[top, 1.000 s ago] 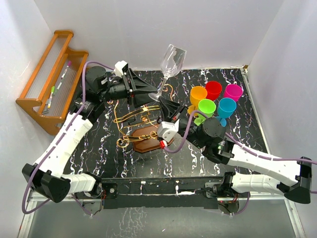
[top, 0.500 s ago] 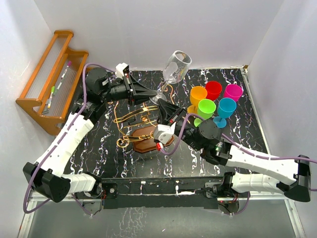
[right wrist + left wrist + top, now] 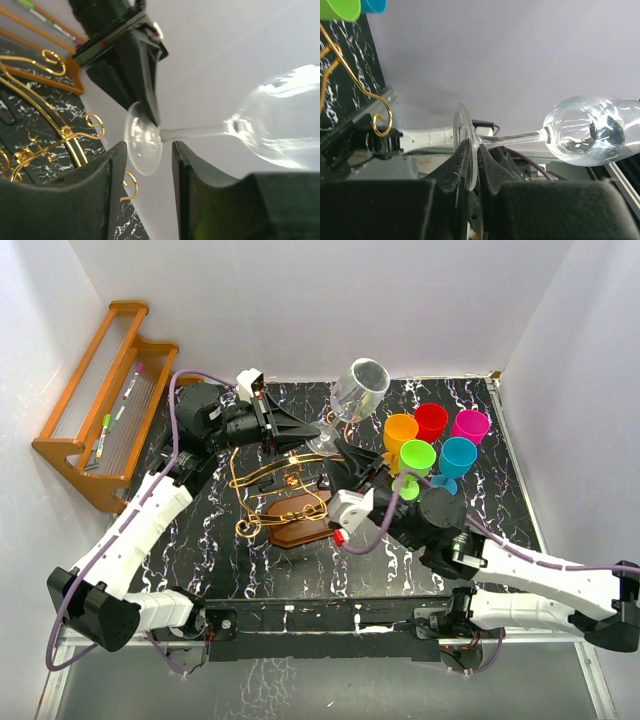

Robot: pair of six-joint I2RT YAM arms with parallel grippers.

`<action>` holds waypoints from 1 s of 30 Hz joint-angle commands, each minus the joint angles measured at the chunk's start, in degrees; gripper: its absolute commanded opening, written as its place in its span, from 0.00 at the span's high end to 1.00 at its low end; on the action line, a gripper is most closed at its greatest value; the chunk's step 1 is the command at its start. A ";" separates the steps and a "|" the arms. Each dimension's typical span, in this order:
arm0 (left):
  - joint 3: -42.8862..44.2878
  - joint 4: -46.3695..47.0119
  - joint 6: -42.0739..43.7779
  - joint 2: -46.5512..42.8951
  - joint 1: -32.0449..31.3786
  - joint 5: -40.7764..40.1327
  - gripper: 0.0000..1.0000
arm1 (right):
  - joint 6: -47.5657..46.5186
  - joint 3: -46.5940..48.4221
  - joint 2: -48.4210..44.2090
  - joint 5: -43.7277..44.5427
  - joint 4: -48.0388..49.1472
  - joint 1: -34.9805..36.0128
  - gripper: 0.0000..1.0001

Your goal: Take the wine glass off the wine glass rack

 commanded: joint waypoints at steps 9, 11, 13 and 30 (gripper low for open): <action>2.67 -4.94 14.98 -7.75 0.38 -14.72 1.00 | 30.57 5.60 -15.45 12.95 -22.55 0.43 0.55; 3.35 -8.04 18.65 -9.74 0.38 -18.21 1.00 | 39.84 8.54 -15.69 18.60 -28.57 0.43 0.61; 3.64 -10.91 22.36 -12.20 0.38 -21.76 1.00 | 49.91 12.45 -14.52 24.56 -36.02 0.43 0.72; 8.01 -35.78 39.59 -32.91 0.38 -40.32 1.00 | 84.15 60.90 12.84 -0.10 -65.53 0.43 0.47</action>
